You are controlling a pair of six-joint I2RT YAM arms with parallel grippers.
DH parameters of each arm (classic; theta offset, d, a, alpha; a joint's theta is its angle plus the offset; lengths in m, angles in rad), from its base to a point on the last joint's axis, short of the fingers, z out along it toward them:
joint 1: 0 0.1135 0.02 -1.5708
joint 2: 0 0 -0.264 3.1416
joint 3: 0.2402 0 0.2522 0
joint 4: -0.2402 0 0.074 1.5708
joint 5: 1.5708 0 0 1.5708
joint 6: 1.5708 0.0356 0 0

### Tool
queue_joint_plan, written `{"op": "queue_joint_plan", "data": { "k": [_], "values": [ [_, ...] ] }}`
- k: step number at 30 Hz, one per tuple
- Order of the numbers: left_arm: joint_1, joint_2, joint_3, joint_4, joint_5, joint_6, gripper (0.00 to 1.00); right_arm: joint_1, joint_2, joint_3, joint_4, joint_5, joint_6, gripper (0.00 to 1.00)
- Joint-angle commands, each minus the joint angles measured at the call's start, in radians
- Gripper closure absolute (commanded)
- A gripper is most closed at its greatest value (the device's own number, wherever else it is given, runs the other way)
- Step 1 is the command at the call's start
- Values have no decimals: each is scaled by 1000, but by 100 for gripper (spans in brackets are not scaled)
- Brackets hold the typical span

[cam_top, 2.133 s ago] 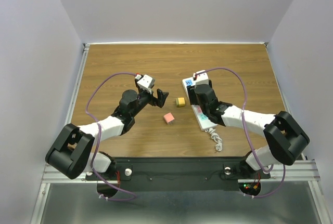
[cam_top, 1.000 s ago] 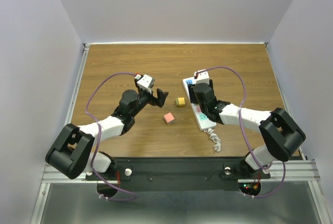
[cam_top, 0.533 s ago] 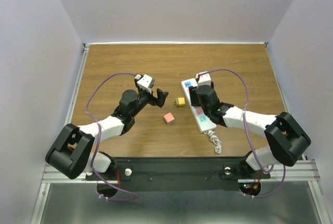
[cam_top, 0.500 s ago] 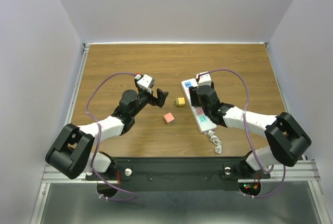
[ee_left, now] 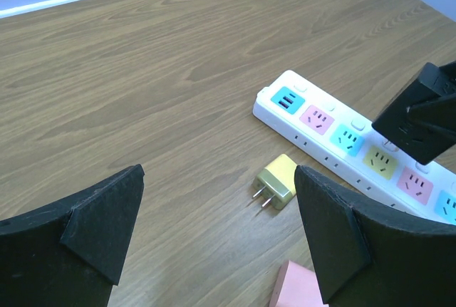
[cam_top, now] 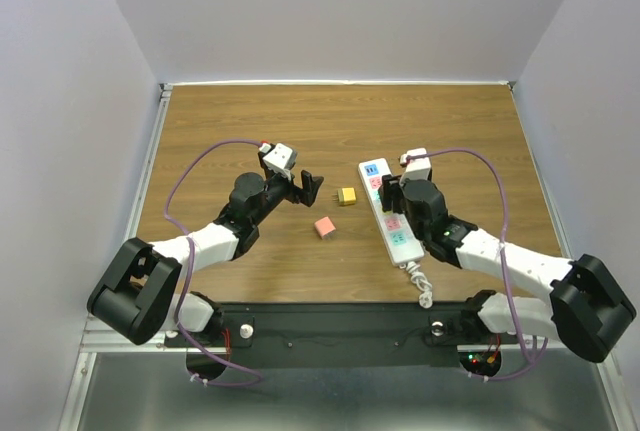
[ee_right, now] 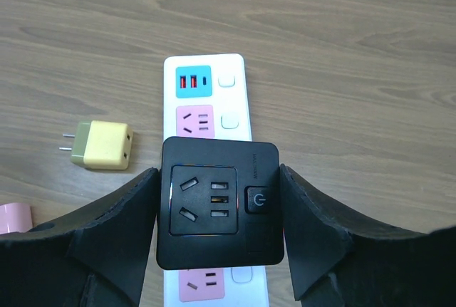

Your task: Insert the plug

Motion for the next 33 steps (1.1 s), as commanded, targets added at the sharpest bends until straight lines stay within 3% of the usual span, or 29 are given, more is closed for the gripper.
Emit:
{"op": "queue_joint_plan", "data": {
  "k": [1, 8, 33],
  "values": [
    [8, -20, -4, 54, 0, 10, 2, 4, -15, 10, 61, -15, -10, 99],
    [8, -21, -4, 54, 3, 10, 2, 9, 89, 47, 32, -12, -14, 99],
    [8, -23, -6, 54, 6, 11, 2, 81, 200, 56, -5, 56, -7, 100]
  ]
}}
